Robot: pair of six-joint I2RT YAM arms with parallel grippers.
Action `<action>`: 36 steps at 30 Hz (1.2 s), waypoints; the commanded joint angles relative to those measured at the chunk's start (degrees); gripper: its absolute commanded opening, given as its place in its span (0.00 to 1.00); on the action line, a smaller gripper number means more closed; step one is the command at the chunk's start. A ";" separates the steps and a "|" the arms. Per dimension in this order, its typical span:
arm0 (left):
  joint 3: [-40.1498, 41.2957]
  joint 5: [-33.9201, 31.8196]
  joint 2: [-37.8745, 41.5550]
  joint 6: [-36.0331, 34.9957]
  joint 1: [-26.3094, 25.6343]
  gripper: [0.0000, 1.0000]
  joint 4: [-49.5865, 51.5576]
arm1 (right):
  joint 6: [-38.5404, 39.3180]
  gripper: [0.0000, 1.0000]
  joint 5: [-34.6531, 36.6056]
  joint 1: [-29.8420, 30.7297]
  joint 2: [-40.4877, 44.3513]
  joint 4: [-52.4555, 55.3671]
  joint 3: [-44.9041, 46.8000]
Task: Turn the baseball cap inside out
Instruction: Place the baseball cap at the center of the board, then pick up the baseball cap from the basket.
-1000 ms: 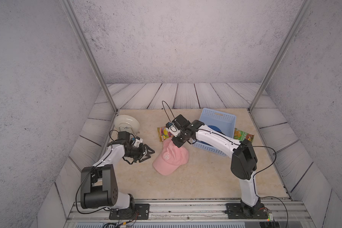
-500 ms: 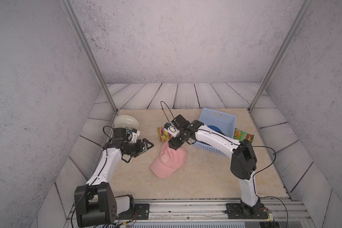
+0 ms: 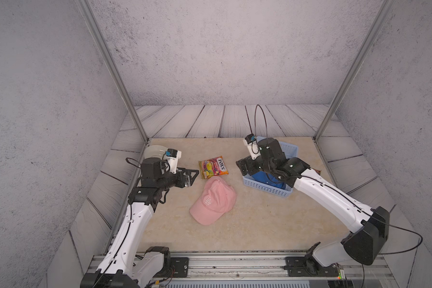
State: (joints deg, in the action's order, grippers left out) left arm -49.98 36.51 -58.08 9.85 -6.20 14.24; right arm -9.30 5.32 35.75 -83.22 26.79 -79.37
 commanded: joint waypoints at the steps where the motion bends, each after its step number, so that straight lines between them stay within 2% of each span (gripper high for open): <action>1: 0.02 -3.09 -1.46 -1.30 -3.67 0.87 -9.27 | -7.35 1.00 3.35 -6.51 -0.32 0.25 3.12; 5: -1.98 -3.96 -4.93 -1.22 -7.30 0.87 -11.49 | -12.01 1.00 5.15 -12.74 -4.74 5.92 2.21; 10: -2.20 -5.27 -7.27 -1.50 -10.30 0.87 -13.10 | -27.29 1.00 1.27 -18.02 -8.83 6.77 3.64; 15: -1.49 -5.54 -8.56 -1.61 -11.18 0.87 -13.45 | -37.10 1.00 1.54 -18.73 -13.66 6.02 4.78; 21: -1.26 -6.03 -8.45 -2.43 -11.29 0.87 -11.97 | -45.01 1.00 -2.78 -19.49 -23.31 12.28 2.04; 26: -1.46 -6.24 -8.58 -3.41 -11.37 0.87 -10.23 | -47.30 1.00 -4.25 -19.49 -26.69 7.80 4.57; 32: -2.52 -6.34 -9.67 -3.55 -11.38 0.87 -9.59 | -42.87 0.99 -4.69 -19.47 -33.28 6.86 0.54; 34: -2.66 -6.53 -9.85 -3.27 -11.38 0.87 -9.87 | -40.57 0.91 -4.18 -19.49 -35.00 5.60 -1.17; 36: -2.79 -6.61 -10.19 -2.90 -11.43 0.87 -10.05 | -38.04 0.78 -2.11 -19.49 -36.55 5.27 -2.89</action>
State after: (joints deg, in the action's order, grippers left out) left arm -50.98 30.22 -67.81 7.31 -17.17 4.14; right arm -51.29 2.04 16.53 -115.09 34.79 -80.51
